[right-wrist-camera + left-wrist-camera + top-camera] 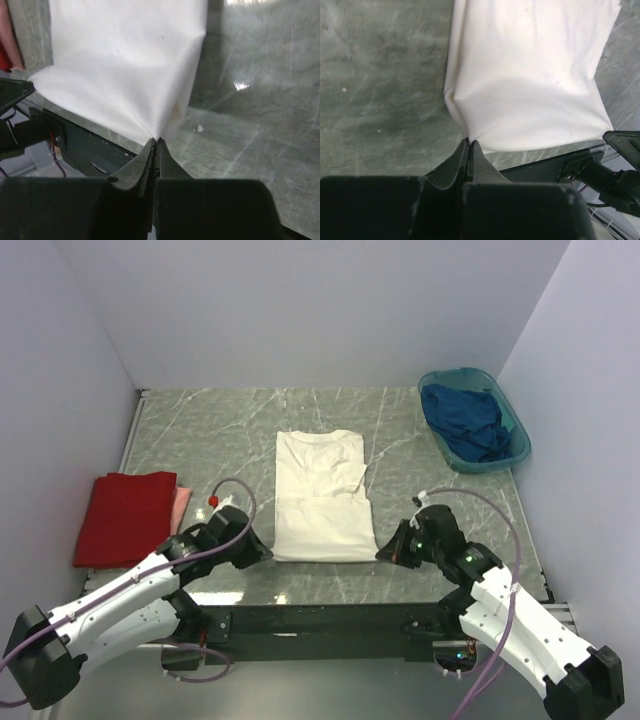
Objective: Fold and stack the t-shirts
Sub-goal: Fold the tshirt
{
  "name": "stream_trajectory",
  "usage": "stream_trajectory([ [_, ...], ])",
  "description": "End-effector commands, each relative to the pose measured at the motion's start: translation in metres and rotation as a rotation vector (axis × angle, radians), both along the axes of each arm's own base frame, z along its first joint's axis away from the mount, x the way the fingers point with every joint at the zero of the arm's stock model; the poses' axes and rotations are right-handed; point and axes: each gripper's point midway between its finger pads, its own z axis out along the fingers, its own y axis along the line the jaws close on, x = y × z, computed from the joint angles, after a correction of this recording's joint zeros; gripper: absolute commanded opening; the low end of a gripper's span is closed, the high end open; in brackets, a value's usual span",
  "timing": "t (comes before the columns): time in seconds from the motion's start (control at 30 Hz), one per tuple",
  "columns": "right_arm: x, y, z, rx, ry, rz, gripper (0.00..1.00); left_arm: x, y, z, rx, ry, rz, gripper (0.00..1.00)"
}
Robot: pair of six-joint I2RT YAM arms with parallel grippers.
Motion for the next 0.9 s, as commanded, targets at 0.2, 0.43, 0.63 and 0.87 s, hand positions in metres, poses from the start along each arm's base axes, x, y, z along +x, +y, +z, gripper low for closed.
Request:
stream_trajectory([
  [0.2, 0.053, 0.003, 0.092, -0.043, -0.222, -0.038, 0.00, 0.053, -0.013, 0.091, 0.058, -0.190, 0.010, 0.01],
  [0.43, 0.091, 0.003, 0.138, -0.071, -0.321, -0.073, 0.00, 0.089, -0.016, 0.119, 0.083, -0.238, 0.011, 0.00],
  [0.63, 0.135, -0.006, 0.153, -0.060, -0.336, -0.115, 0.00, 0.137, -0.005, 0.137, 0.095, -0.272, 0.045, 0.01],
  [0.87, 0.199, -0.007, 0.148, -0.048, -0.281, -0.127, 0.00, 0.204, -0.009, 0.150, 0.119, -0.290, 0.052, 0.01],
])
